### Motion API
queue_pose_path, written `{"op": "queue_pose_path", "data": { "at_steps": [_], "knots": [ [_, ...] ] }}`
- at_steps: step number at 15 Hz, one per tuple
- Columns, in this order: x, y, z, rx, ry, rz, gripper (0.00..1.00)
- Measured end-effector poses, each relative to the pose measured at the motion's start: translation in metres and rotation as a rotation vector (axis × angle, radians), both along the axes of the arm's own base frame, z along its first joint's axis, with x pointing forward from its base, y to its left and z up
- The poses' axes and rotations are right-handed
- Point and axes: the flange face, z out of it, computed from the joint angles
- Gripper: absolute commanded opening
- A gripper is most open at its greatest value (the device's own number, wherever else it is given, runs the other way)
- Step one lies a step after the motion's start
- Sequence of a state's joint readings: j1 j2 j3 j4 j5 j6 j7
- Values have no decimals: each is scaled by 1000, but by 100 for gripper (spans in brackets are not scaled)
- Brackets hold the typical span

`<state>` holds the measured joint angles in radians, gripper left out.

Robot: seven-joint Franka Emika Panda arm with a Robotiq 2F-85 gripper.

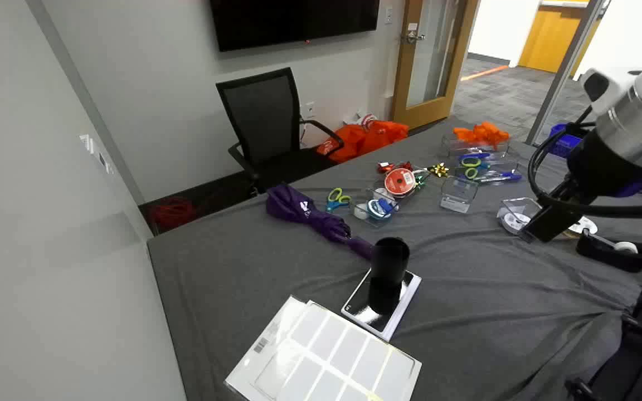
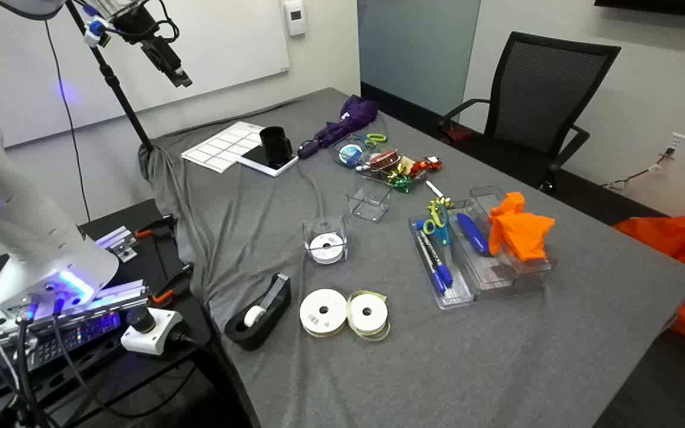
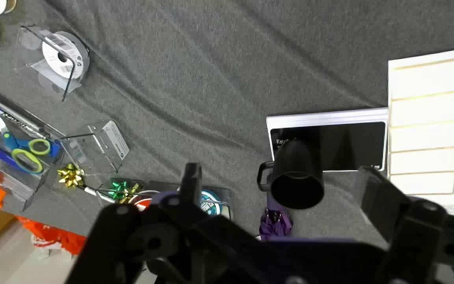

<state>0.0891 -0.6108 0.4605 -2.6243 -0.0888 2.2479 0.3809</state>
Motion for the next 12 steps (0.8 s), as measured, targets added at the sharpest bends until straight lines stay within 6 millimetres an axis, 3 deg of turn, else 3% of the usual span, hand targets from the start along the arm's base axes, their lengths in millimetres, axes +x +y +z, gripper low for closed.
{"op": "queue_pose_path", "data": {
  "at_steps": [8,12],
  "knots": [
    [1,-3,1,-10,2,0,100],
    [19,-20,0,-82,35,17,100]
  ]
}}
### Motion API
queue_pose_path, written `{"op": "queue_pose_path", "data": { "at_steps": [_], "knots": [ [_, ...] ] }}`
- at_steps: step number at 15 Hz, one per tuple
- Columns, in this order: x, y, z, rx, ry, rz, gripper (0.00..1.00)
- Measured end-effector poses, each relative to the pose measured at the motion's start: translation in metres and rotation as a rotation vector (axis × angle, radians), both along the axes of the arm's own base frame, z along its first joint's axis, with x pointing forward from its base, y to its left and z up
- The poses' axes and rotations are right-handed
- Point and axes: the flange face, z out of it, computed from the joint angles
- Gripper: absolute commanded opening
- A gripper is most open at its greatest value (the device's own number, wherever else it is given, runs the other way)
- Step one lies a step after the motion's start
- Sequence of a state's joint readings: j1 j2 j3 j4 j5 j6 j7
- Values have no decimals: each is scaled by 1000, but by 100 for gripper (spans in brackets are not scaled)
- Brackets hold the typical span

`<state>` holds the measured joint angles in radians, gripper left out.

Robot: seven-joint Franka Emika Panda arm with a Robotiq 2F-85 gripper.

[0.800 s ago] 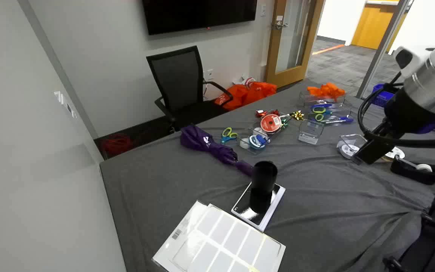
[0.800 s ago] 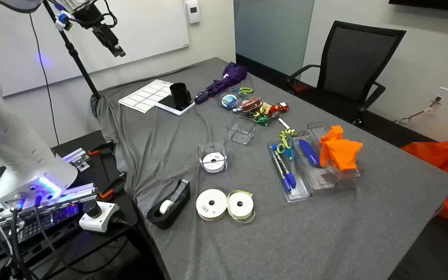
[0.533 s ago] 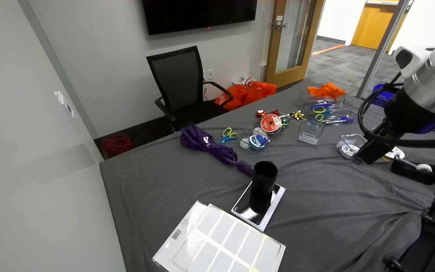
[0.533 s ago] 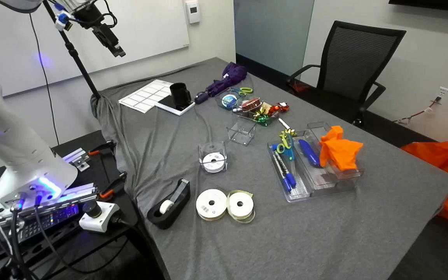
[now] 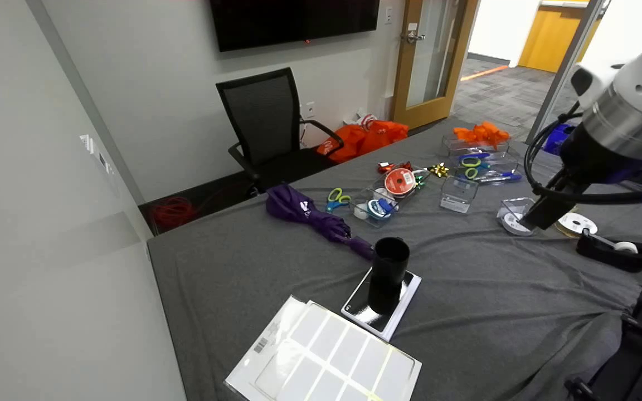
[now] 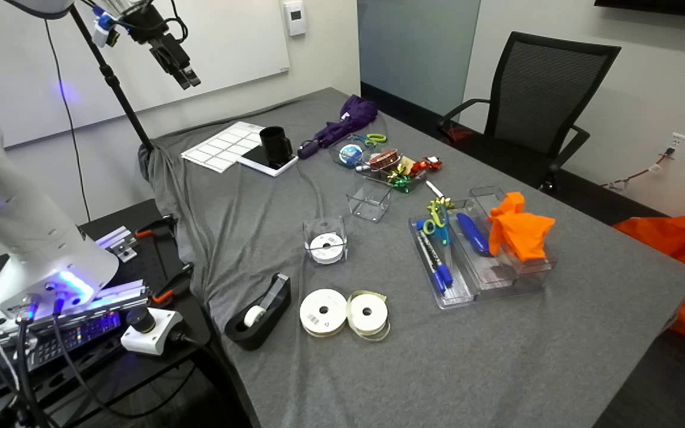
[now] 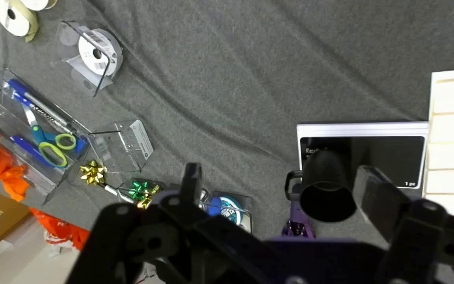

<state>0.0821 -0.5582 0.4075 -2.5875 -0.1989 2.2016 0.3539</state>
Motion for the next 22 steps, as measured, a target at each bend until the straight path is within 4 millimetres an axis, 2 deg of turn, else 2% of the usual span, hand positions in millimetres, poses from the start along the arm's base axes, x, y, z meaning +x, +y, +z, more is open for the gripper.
{"op": "queue_pose_path", "data": {
  "at_steps": [3,8,12,15,22],
  "knots": [
    [29,-19,3,-38,41,63,100],
    [87,-51,16,-89,116,279,100],
    [120,-72,26,-201,154,458,100],
    [129,-81,32,-303,141,486,100],
    [130,-82,30,-313,165,534,100]
  ]
}}
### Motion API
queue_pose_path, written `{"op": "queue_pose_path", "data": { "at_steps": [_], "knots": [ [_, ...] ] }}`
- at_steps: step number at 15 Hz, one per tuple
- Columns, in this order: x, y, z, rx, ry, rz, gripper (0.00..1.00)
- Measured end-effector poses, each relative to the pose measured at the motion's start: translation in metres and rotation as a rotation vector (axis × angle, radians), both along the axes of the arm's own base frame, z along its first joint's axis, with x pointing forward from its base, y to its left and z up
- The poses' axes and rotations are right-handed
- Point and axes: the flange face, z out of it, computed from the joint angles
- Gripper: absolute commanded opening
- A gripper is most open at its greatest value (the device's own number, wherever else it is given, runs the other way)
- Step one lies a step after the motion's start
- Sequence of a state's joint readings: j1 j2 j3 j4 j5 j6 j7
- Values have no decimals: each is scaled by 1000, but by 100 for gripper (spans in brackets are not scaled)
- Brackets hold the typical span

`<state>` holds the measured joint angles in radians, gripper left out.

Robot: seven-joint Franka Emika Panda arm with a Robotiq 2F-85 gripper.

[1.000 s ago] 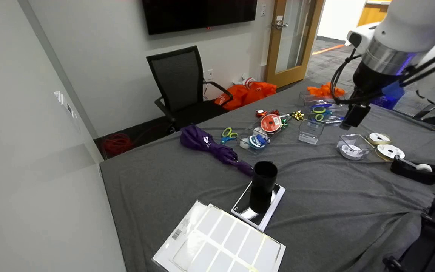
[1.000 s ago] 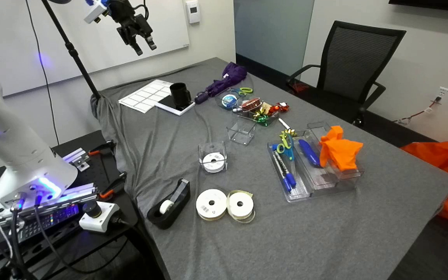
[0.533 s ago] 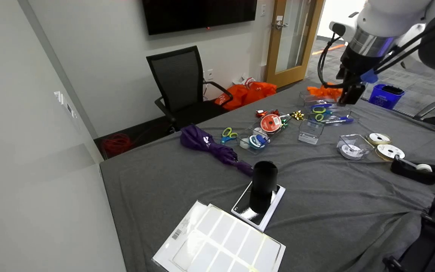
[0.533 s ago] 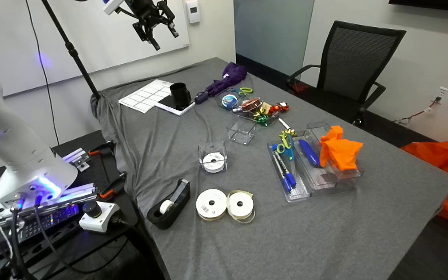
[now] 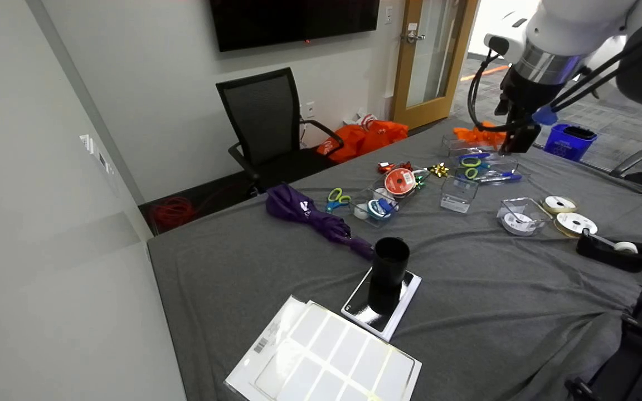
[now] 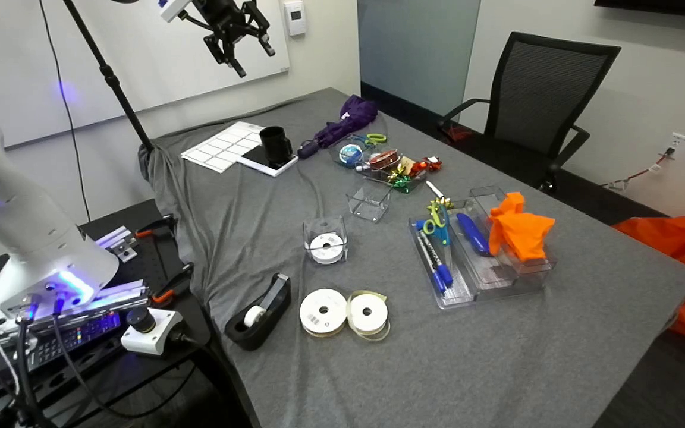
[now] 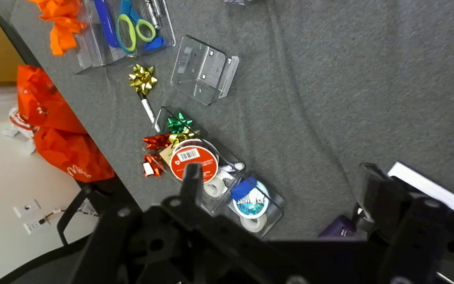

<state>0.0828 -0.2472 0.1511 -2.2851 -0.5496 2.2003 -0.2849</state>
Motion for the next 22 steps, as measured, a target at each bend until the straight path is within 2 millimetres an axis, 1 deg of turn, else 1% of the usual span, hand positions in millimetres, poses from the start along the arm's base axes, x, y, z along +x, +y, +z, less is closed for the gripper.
{"op": "queue_pose_path", "data": {
  "at_steps": [2,5,8,12,15,19,20,22],
  "knots": [
    [9,-6,-6,0,13,25,100],
    [32,-16,-17,16,50,80,100],
    [58,-23,-24,104,109,204,100],
    [83,-23,-27,177,203,385,100],
    [101,-35,-21,140,296,518,100],
    [130,-64,-12,-7,397,653,100],
    [134,-68,-14,-11,400,652,100],
    [134,-66,-15,-9,399,650,100]
  ]
}}
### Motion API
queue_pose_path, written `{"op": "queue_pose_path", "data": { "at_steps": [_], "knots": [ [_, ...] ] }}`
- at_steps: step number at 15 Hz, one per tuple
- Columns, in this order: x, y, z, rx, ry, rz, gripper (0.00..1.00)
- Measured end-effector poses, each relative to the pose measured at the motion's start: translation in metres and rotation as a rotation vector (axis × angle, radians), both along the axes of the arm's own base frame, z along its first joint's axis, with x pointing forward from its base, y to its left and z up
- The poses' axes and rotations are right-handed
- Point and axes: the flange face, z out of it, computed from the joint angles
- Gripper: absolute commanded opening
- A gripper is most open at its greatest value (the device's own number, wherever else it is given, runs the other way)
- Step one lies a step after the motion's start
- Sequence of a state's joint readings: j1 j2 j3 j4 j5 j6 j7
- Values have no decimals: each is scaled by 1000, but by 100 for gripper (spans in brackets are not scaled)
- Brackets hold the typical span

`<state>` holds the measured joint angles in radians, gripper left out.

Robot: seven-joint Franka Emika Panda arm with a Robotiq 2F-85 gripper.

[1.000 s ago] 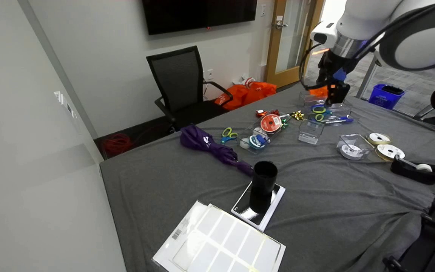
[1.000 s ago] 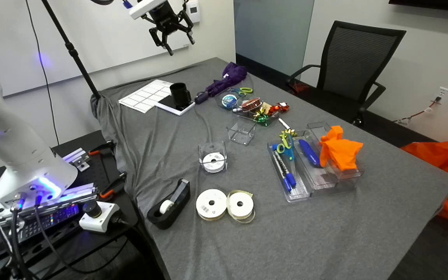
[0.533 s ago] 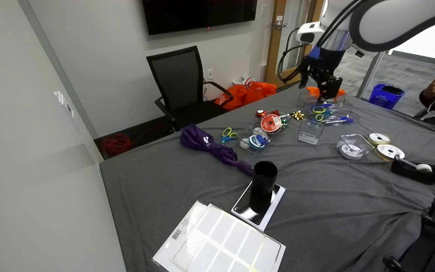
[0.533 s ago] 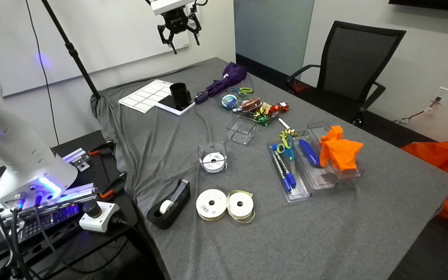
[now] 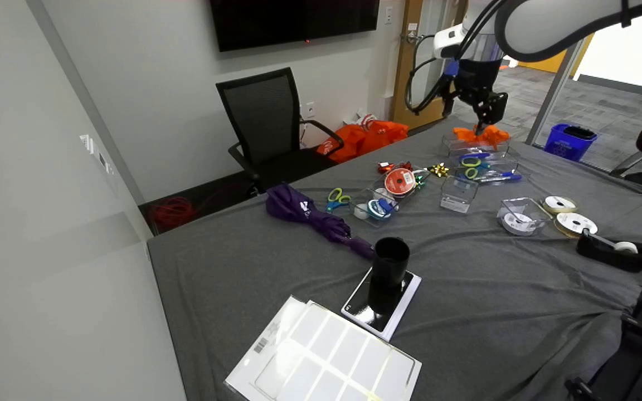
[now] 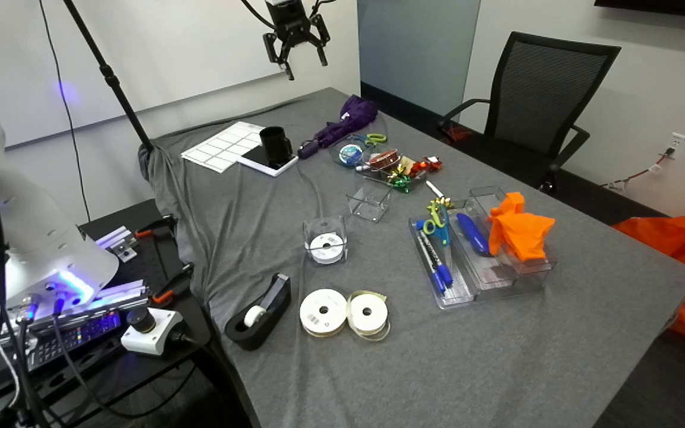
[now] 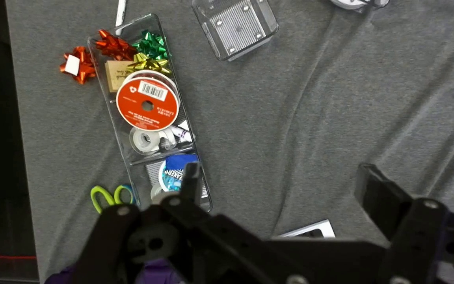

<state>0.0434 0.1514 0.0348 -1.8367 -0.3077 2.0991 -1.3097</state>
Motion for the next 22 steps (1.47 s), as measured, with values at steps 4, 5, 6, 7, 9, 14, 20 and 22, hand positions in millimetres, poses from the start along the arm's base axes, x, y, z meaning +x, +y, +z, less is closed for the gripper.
{"op": "queue_pose_path", "data": {
  "at_steps": [4,5,6,7,9,14,20,22],
  "knots": [
    [0,3,0,1,-1,3,100],
    [0,3,0,1,-1,3,100],
    [0,3,0,0,0,3,100],
    [1,1,-3,-2,8,16,100],
    [5,-6,-16,-5,39,66,100],
    [33,-38,-69,54,155,269,100],
    [73,-62,-112,176,101,455,100],
    [81,-65,-127,219,73,473,100]
  ]
}}
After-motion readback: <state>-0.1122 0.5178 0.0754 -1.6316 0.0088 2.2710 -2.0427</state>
